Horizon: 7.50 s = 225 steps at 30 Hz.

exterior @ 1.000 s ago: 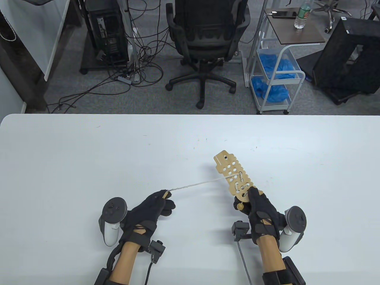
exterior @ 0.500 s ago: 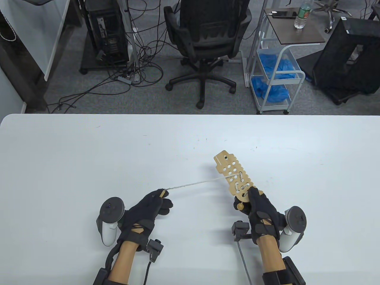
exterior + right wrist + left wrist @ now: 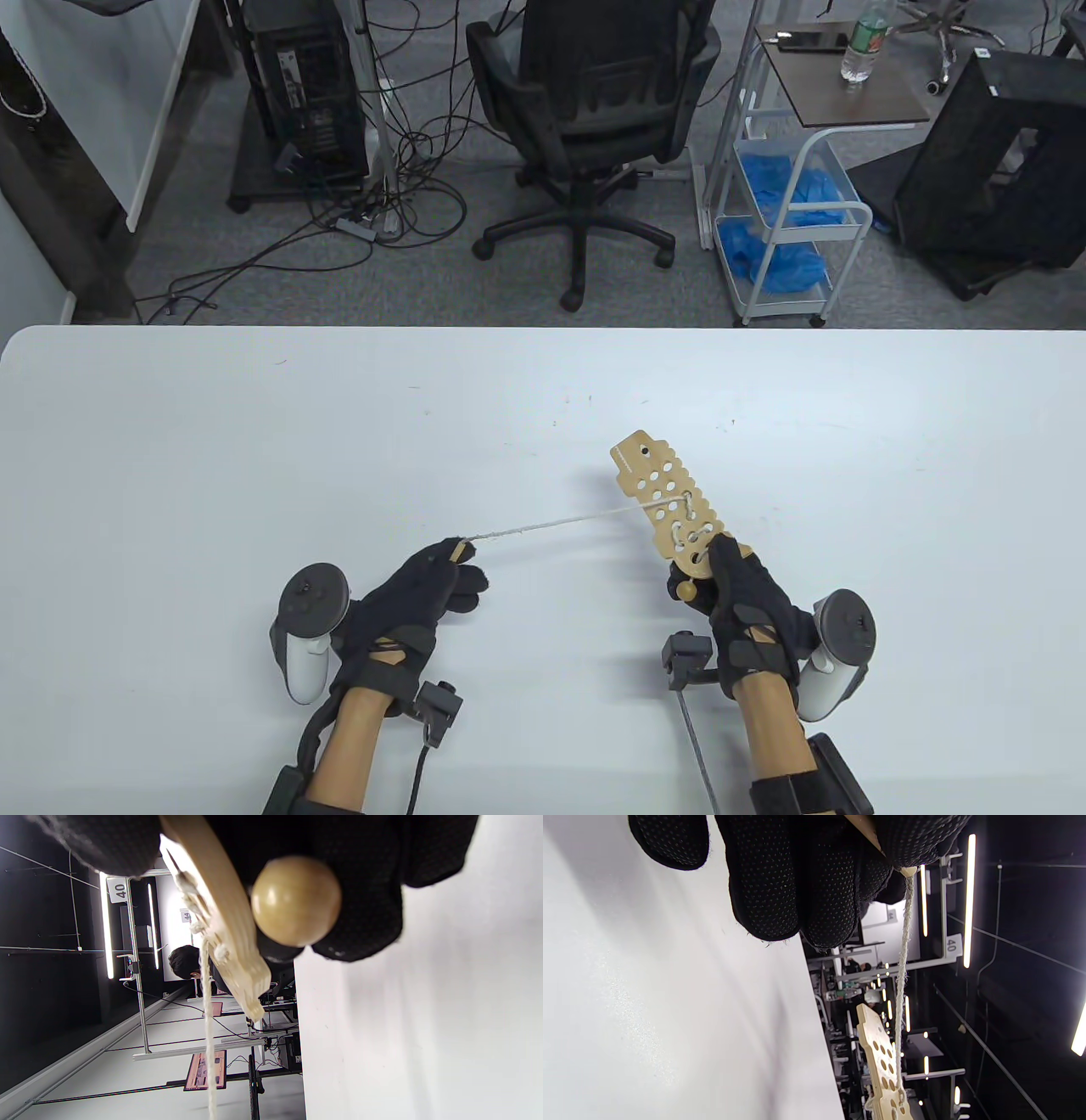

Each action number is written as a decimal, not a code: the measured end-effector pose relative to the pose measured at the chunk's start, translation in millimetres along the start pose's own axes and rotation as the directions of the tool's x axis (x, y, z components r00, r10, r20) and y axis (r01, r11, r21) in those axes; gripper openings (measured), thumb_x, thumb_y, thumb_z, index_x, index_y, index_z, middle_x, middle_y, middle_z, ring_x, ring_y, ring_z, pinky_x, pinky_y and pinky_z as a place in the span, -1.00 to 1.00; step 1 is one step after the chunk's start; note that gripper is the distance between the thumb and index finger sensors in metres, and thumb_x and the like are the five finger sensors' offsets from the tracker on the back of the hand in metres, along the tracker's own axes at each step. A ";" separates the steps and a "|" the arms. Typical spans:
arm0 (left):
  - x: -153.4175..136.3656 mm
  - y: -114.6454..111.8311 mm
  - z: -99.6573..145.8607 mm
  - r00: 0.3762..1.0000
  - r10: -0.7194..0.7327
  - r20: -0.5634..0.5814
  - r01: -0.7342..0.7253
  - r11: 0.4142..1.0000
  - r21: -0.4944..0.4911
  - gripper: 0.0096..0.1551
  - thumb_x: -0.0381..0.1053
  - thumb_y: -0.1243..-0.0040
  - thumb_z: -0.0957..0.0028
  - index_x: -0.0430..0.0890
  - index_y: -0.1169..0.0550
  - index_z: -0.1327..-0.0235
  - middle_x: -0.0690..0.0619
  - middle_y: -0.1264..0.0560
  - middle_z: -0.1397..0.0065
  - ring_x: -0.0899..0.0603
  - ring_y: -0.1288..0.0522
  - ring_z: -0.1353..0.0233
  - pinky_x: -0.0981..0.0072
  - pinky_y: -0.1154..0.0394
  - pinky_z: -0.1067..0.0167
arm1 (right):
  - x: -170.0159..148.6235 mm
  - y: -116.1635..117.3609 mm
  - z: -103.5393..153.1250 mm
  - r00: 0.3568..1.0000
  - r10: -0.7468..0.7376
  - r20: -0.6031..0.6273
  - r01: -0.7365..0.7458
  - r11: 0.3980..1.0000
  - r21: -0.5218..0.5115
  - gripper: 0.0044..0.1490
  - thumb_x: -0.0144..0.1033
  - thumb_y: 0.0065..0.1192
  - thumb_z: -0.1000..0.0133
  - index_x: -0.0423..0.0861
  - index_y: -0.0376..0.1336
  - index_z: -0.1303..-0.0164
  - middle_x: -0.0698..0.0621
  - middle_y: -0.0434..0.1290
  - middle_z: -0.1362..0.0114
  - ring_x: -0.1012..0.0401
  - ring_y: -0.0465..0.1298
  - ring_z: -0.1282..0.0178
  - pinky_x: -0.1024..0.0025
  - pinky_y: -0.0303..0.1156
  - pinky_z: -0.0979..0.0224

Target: Remove rope from all holes on crocodile lacing toy

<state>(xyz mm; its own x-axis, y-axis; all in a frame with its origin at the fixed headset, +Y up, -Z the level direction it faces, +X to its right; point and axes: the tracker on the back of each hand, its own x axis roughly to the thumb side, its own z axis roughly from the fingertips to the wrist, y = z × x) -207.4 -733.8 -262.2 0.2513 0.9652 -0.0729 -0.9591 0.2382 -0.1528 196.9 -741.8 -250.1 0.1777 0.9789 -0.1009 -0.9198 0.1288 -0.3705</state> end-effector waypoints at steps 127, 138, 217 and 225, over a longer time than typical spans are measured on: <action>-12.0 41.5 3.0 0.991 0.130 -0.024 -0.126 0.984 0.128 -0.43 0.15 -0.05 -0.19 0.08 -0.48 -0.49 0.10 -0.68 -0.30 -0.10 -0.64 -0.26 -0.29 -0.40 -0.37 | 7.1 3.1 4.9 1.000 -0.005 -0.001 0.005 1.000 -0.003 -0.36 -0.06 0.29 -0.02 -0.33 0.42 -0.03 -0.33 0.63 0.03 -0.20 0.64 0.11 -0.31 0.38 -0.16; -12.4 44.7 3.7 0.990 0.142 -0.019 -0.138 0.980 0.143 -0.43 0.14 -0.05 -0.19 0.09 -0.48 -0.49 0.10 -0.67 -0.30 -0.09 -0.64 -0.26 -0.29 -0.40 -0.37 | 7.6 3.6 5.5 1.000 -0.003 0.000 0.003 1.000 -0.003 -0.36 -0.06 0.29 -0.02 -0.33 0.42 -0.03 -0.33 0.63 0.03 -0.20 0.64 0.10 -0.31 0.38 -0.16; -27.5 87.5 23.2 0.959 0.282 0.029 -0.263 0.846 0.464 -0.18 -0.10 0.05 -0.16 0.29 0.00 -0.67 0.13 -0.47 -0.49 0.06 -0.63 -0.28 -0.16 -0.40 -0.44 | -7.7 -16.9 5.1 0.952 -0.292 -0.087 0.270 0.942 -0.199 -0.36 -0.05 0.22 -0.06 -0.30 0.37 -0.09 -0.30 0.59 -0.03 -0.18 0.63 0.05 -0.28 0.37 -0.20; -23.6 83.6 18.5 0.971 0.239 0.010 -0.220 0.877 0.428 -0.26 -0.22 -0.12 -0.15 0.27 -0.25 -0.57 0.16 -0.54 -0.38 -0.05 -0.59 -0.42 -0.26 -0.33 -0.46 | -12.2 -10.4 5.5 0.970 -0.230 -0.073 0.215 0.961 -0.171 -0.36 -0.06 0.22 -0.06 -0.31 0.37 -0.09 -0.31 0.59 -0.03 -0.19 0.62 0.05 -0.29 0.36 -0.20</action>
<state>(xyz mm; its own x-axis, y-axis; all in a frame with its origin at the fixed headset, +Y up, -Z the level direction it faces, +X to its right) -296.0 -734.6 -255.0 0.0133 0.9952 -0.0972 -0.9518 0.0423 0.3038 202.4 -754.3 -239.8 0.4100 0.9085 -0.0803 -0.7861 0.3074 -0.5362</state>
